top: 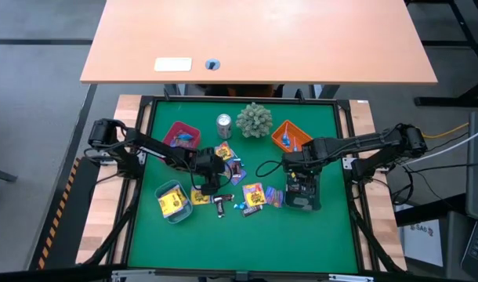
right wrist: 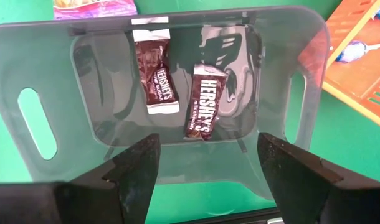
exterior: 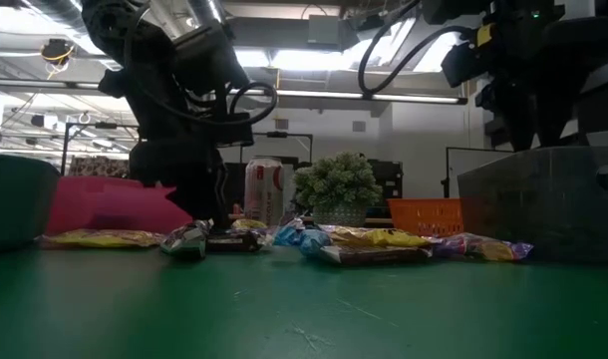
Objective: Sort candy
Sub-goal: Put the blue candy into the orange bin
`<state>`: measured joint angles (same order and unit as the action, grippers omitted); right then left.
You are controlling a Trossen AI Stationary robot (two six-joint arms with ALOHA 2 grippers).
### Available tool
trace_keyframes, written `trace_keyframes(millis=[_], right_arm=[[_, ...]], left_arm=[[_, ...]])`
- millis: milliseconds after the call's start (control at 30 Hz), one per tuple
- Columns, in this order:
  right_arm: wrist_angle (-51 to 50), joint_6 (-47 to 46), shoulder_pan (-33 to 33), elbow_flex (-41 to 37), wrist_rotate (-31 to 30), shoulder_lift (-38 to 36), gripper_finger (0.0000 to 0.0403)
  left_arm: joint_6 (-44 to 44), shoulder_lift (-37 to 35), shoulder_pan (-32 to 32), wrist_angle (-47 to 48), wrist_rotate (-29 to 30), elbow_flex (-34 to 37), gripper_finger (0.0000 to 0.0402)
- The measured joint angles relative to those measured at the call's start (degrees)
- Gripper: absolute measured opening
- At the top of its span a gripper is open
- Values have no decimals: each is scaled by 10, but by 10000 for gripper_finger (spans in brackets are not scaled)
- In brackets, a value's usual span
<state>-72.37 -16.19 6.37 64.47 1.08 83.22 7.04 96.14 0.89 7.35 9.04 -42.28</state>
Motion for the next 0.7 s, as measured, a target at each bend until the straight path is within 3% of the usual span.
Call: trace_keyframes(millis=[267, 700], right_arm=[[-2, 0, 0, 0, 0, 0, 269], [2, 1, 0, 94, -19, 0, 269]], left_arm=[[1, 1, 0, -2, -3, 0, 5], [3, 5, -1, 8, -22, -47, 1]])
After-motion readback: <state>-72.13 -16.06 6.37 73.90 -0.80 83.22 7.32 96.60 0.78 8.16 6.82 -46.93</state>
